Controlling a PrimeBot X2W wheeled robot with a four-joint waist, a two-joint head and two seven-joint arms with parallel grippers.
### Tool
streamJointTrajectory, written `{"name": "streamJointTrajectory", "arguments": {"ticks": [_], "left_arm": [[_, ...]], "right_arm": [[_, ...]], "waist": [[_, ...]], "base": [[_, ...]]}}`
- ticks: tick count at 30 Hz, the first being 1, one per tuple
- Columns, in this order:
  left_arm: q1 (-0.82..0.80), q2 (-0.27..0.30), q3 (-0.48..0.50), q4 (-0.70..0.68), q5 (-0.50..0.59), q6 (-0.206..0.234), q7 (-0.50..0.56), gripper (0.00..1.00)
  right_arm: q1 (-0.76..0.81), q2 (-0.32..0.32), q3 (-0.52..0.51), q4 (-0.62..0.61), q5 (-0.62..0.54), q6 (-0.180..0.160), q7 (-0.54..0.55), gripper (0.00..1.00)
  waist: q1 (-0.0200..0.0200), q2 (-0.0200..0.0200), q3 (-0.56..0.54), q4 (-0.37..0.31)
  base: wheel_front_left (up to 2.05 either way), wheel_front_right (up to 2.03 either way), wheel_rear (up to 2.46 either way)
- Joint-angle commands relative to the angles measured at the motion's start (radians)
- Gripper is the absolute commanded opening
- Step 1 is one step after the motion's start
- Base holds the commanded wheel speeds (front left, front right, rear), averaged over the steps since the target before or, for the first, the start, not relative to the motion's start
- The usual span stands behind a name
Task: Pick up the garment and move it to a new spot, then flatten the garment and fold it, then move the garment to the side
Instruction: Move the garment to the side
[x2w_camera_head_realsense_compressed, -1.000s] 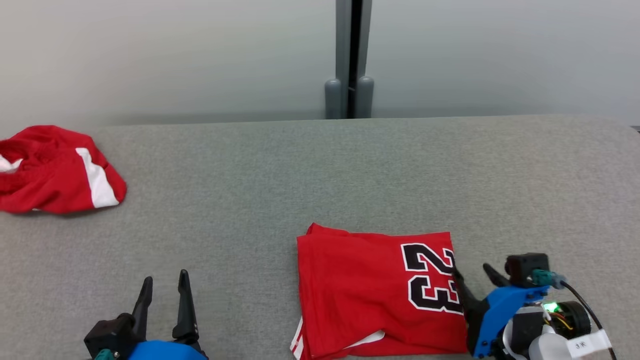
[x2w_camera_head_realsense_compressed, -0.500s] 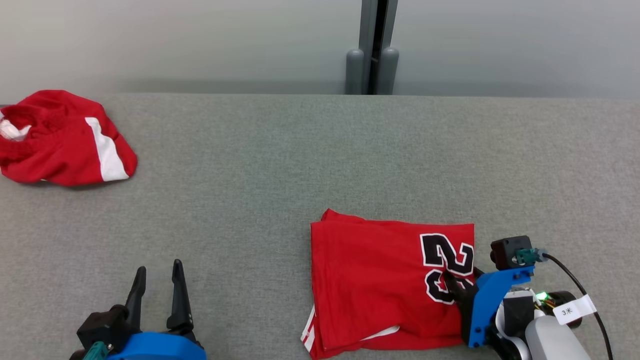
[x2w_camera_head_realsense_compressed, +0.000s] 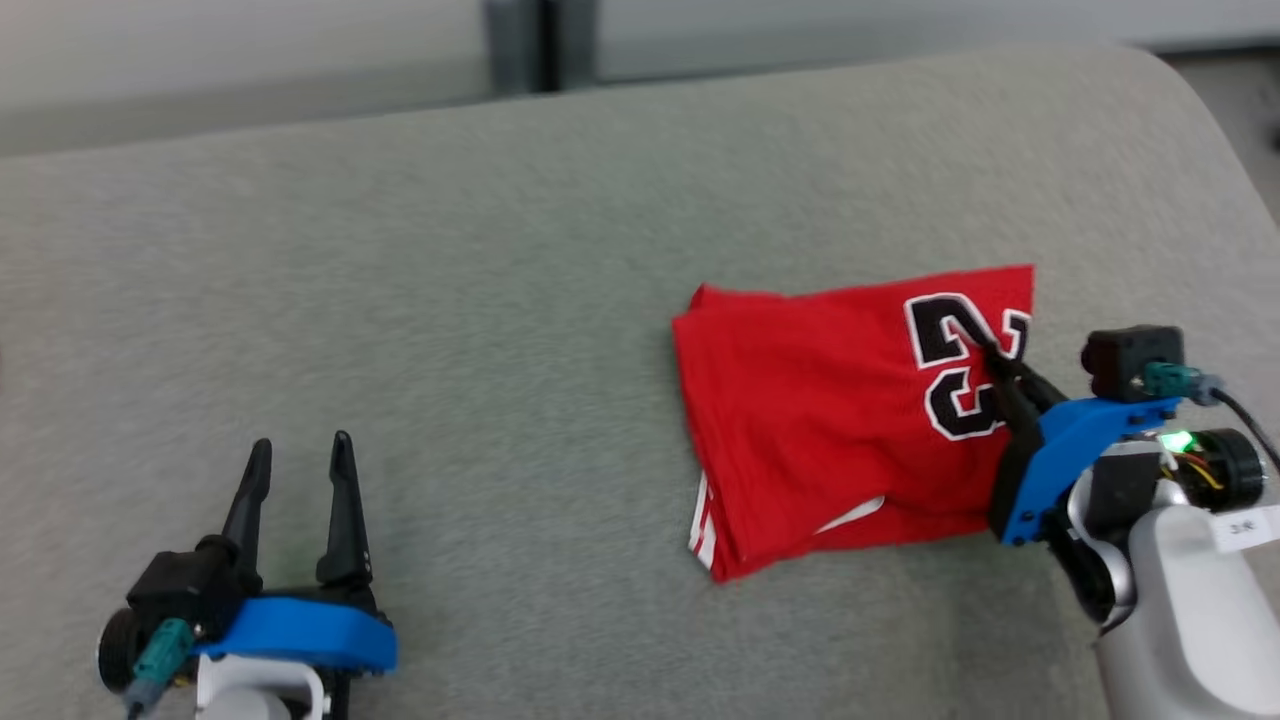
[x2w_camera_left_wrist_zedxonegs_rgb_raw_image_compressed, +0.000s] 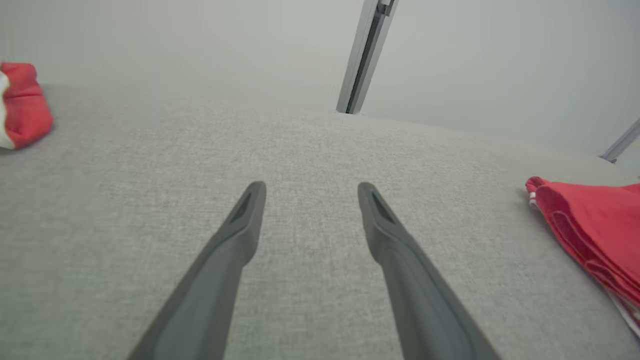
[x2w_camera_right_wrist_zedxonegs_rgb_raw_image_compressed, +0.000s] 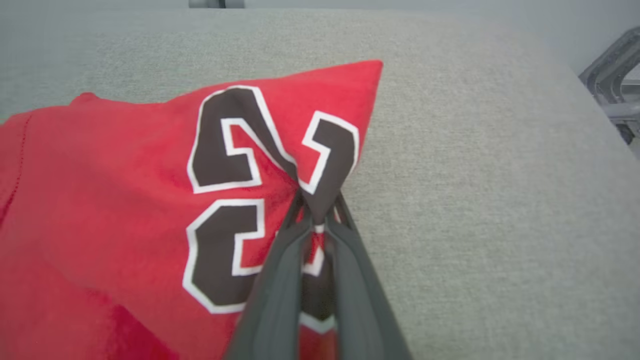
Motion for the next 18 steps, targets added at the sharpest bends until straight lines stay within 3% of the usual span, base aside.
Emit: {"name": "streamJointTrajectory", "arguments": {"ticks": [1,10,18], "left_arm": [[-0.025,0.008,-0.005,-0.018,0.009,-0.002,0.011,1.0],[-0.07,0.084,-0.025,-0.127,0.053,0.002,0.109,1.0],[-0.075,0.106,-0.043,-0.177,0.06,0.002,0.155,1.0]], "right_arm": [[-0.014,-0.01,-0.02,-0.01,0.002,0.0,-0.012,0.0],[-0.019,0.031,-0.083,0.004,0.024,0.0,-0.12,0.0],[-0.072,0.049,-0.077,0.073,0.023,0.0,-0.195,0.0]], "waist": [[-0.0003,-0.0001,0.014,-0.041],[-0.0003,-0.0001,0.134,-0.261],[-0.0003,-0.0001,0.151,-0.295]], "base": [[0.0,0.0,0.0],[0.0,0.0,0.0],[0.0,0.0,0.0]]}}
